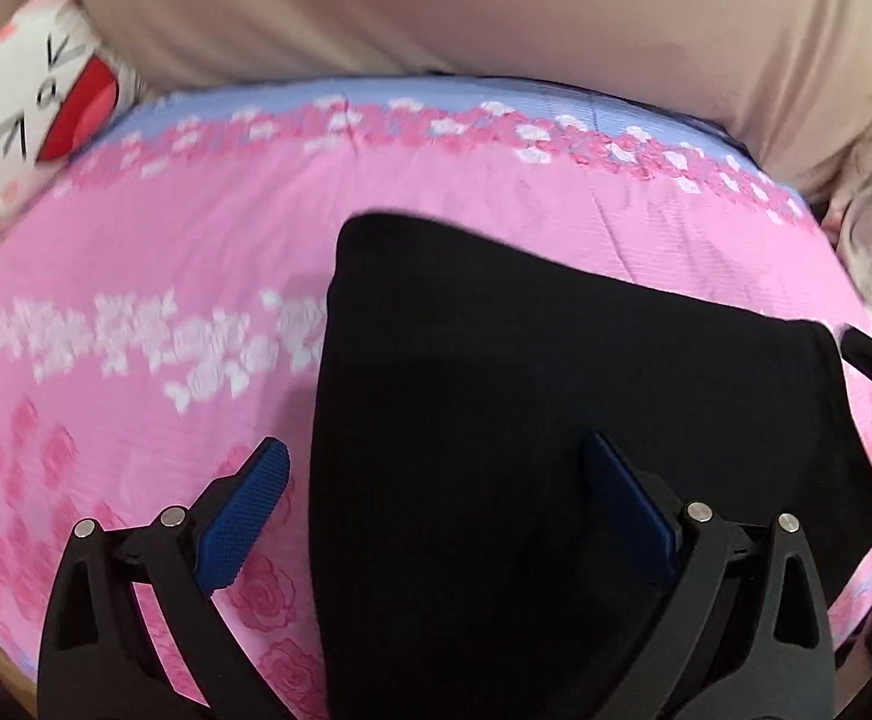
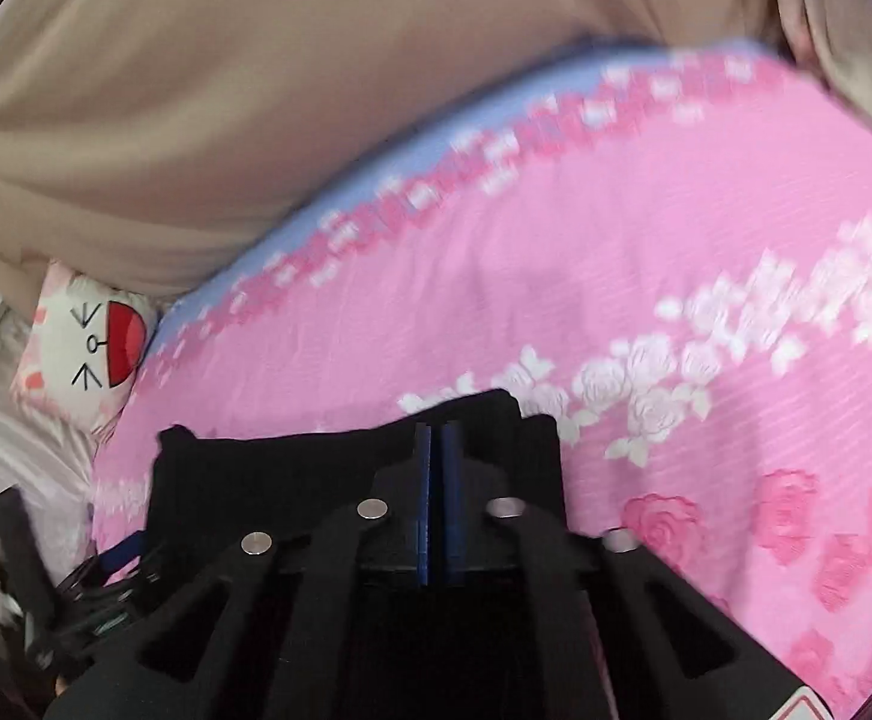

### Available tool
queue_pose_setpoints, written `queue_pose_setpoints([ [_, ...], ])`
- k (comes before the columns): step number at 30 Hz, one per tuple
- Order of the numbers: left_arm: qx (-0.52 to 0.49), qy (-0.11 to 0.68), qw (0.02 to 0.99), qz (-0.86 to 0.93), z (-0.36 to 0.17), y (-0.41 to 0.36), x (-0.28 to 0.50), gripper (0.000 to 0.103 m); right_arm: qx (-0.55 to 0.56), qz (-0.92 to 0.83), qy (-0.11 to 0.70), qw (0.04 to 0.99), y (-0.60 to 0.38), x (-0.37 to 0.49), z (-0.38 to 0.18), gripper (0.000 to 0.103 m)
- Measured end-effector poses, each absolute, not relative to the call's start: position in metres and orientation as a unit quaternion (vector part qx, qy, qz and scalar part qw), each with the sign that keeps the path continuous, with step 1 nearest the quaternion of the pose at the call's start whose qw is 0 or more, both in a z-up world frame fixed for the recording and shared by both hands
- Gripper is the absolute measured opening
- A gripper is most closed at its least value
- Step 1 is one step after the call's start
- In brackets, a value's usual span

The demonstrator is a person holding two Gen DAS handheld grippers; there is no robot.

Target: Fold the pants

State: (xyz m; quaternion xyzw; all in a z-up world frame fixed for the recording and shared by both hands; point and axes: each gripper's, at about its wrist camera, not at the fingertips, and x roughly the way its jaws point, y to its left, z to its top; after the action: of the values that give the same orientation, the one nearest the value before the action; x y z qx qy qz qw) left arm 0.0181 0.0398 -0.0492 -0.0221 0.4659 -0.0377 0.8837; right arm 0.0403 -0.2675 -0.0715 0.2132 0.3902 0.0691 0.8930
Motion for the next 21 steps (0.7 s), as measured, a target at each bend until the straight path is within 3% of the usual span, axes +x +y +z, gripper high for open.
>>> queue_pose_setpoints([
  [4, -0.031, 0.466, 0.883, -0.041, -0.052, 0.042, 0.015, 0.096, 0.164, 0.128, 0.398, 0.894, -0.235, 0.003, -0.071, 0.012],
  [5, -0.026, 0.465, 0.884, -0.042, -0.052, 0.040, 0.014, 0.096, 0.139, 0.107, 0.415, 0.892, -0.235, 0.004, -0.083, 0.000],
  [8, -0.008, 0.462, 0.886, -0.033, -0.045, 0.038, 0.008, 0.096, 0.183, 0.094, 0.416, 0.886, -0.252, -0.007, -0.094, 0.000],
  [10, -0.001, 0.455, 0.890, -0.027, -0.039, 0.038, 0.002, 0.096, 0.166, 0.083, 0.402, 0.896, -0.249, -0.024, -0.073, 0.012],
  [15, 0.001, 0.448, 0.893, -0.030, -0.030, 0.037, -0.012, 0.096, 0.085, 0.095, 0.408, 0.904, -0.231, -0.062, -0.061, 0.012],
  [16, 0.006, 0.448, 0.894, -0.030, -0.029, 0.036, -0.015, 0.096, 0.082, 0.098, 0.421, 0.898, -0.232, -0.067, -0.070, 0.011],
  [17, 0.013, 0.446, 0.894, -0.028, -0.028, 0.033, -0.019, 0.096, 0.079, 0.092, 0.437, 0.891, -0.233, -0.068, -0.086, 0.002],
  [21, 0.039, 0.441, 0.896, -0.022, -0.025, 0.028, -0.031, 0.096, 0.119, 0.093, 0.426, 0.892, -0.246, -0.078, -0.090, 0.004],
])
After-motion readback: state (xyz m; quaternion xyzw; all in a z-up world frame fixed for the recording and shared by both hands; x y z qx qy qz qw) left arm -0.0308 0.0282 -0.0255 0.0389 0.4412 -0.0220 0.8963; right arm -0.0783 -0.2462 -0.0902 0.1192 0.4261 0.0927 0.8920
